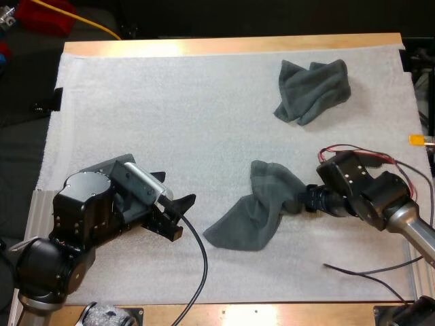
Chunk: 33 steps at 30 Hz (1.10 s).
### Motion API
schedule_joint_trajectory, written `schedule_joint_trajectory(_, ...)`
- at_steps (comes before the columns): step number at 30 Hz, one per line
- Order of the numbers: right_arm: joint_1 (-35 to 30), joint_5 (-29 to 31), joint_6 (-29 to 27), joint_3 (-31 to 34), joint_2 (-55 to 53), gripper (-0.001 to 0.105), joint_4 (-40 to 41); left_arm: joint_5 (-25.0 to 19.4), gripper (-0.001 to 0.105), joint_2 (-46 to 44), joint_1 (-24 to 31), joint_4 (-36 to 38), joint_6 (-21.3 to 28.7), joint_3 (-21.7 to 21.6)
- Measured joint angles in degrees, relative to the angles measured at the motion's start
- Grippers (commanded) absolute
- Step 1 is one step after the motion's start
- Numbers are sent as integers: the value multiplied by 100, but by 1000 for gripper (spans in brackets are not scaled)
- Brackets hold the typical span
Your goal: Pick towel from pile, fold and stack
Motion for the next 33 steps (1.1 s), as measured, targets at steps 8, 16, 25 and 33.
schedule_joint_trajectory(8, -603, -801, 993, 837, 0, 70, -1414, 0, 68, 0, 0, 0, 0, 0)
schedule_joint_trajectory(16, -695, -1015, 1875, 1415, 109, 70, -2740, 0, 68, 0, 0, 0, 0, 0)
schedule_joint_trajectory(25, -695, -1056, 2026, 1459, 681, 70, -3048, 0, 68, 0, 0, 45, 0, 0)
schedule_joint_trajectory(33, -695, -1394, 2350, 1459, 1141, 70, -3477, 0, 68, 0, 0, 150, 0, 0)
